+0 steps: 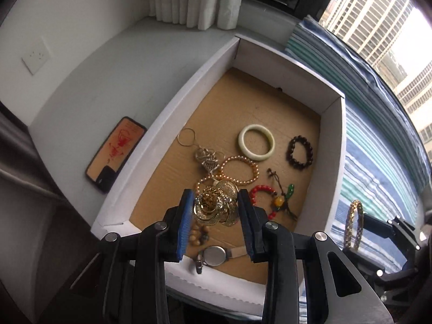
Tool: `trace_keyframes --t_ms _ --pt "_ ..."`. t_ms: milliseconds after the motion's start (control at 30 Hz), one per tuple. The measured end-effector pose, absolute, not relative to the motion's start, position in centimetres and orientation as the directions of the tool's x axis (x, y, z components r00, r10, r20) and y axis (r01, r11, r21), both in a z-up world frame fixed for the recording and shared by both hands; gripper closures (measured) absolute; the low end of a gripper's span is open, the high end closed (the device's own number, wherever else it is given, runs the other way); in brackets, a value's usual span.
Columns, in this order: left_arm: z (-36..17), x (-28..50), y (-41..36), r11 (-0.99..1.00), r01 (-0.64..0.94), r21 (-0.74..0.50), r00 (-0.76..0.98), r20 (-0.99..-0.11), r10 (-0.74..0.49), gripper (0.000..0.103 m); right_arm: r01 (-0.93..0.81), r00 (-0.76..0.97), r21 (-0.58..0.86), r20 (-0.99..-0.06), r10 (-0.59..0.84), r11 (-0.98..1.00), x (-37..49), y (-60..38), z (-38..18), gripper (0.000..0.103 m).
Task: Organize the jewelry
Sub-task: 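Carry the earrings and gold bangle into the white tray and open both tools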
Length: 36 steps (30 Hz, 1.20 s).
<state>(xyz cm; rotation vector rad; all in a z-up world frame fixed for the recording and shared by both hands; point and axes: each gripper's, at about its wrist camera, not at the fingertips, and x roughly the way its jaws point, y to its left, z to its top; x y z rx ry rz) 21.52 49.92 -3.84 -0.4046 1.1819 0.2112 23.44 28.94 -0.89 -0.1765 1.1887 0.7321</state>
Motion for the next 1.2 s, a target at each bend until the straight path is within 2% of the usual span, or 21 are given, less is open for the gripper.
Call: trace_keyframes --t_ms 367,667,800,933,1000,1067,1133,1200 --pt "-12.3 23.2 51.6 0.919 -0.355 -0.169 0.24 -0.967 -0.085 0.07 -0.645 0.056 0.164 -0.964 0.26 0.746 23.9 37.3 -11.7 0.033" --pt "-14.5 22.9 52.0 0.918 -0.367 -0.147 0.197 -0.977 -0.078 0.065 -0.66 0.006 0.136 -0.982 0.187 0.739 23.7 38.8 -16.1 0.032" --pt "-12.9 22.2 52.0 0.924 -0.361 -0.13 0.229 -0.972 -0.048 0.043 -0.665 0.016 0.132 -0.981 0.191 0.735 23.2 38.4 -15.6 0.032" --pt "-9.7 21.1 51.8 0.927 -0.357 -0.116 0.285 -0.959 -0.01 0.034 -0.675 0.052 0.119 -0.977 0.209 0.728 22.7 37.7 -13.5 0.032" --pt "-7.5 20.3 51.6 0.925 -0.364 -0.111 0.315 -0.949 0.009 0.031 -0.67 0.075 0.108 -0.974 0.212 0.734 22.4 37.0 -11.9 0.026" --pt "-5.1 19.6 51.4 0.923 -0.37 -0.1 0.344 -0.938 0.036 0.025 -0.666 0.09 0.112 -0.969 0.229 0.738 22.1 36.4 -10.1 0.026" --pt "-2.5 18.8 51.0 0.92 -0.383 -0.078 0.374 -0.924 0.077 0.016 -0.662 0.115 0.103 -0.965 0.237 0.742 21.9 35.6 -8.1 0.026" --pt "-0.1 18.4 50.4 0.914 -0.405 -0.038 0.388 -0.912 0.134 0.013 -0.658 0.138 0.094 -0.96 0.242 0.747 21.5 34.9 -6.1 0.026"
